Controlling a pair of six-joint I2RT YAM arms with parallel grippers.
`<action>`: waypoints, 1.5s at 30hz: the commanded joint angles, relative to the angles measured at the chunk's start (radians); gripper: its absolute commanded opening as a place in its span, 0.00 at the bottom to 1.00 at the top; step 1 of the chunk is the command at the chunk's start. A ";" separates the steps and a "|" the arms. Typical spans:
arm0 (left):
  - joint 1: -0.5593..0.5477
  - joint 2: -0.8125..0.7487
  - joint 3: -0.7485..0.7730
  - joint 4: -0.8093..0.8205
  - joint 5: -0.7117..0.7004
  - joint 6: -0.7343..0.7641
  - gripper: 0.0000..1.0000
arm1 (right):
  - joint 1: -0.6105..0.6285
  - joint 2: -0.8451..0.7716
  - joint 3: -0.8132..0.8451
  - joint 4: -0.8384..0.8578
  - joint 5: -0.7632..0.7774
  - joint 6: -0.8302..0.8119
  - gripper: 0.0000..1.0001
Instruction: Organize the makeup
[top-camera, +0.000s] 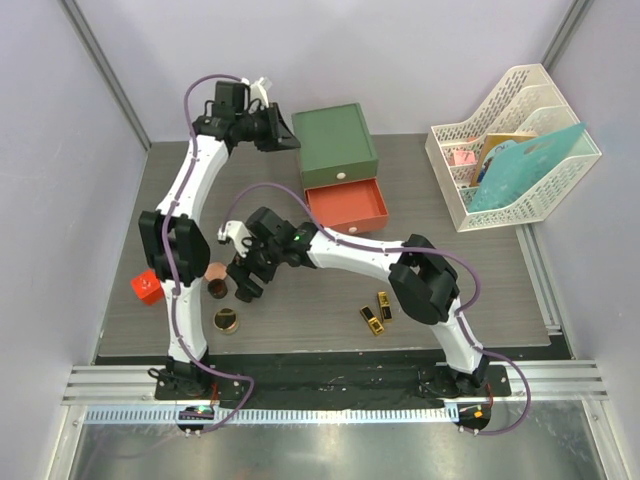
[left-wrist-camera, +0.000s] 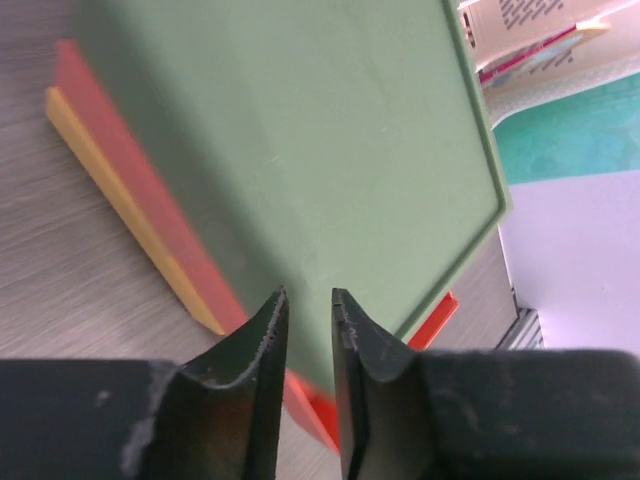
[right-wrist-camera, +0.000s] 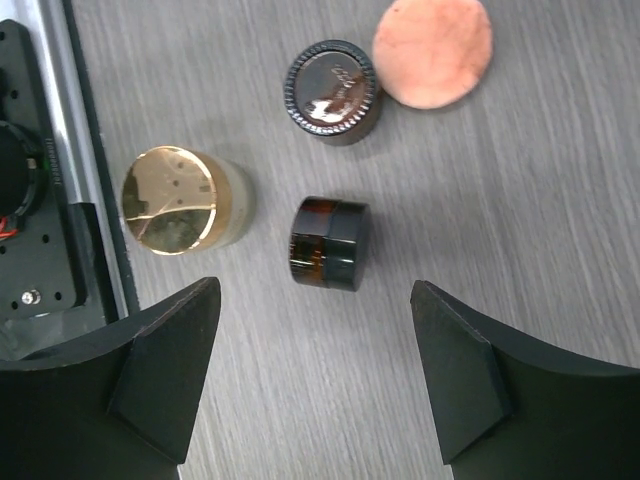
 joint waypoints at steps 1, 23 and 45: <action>0.032 -0.092 -0.002 0.033 -0.043 0.011 0.28 | -0.004 -0.032 0.009 0.012 0.046 0.005 0.82; 0.130 -0.382 -0.381 -0.384 -0.394 0.111 0.72 | -0.180 -0.328 0.069 0.012 0.484 0.035 0.92; 0.150 -0.588 -0.978 -0.347 -0.690 -0.067 1.00 | -0.619 -0.017 0.504 -0.122 0.362 0.323 0.01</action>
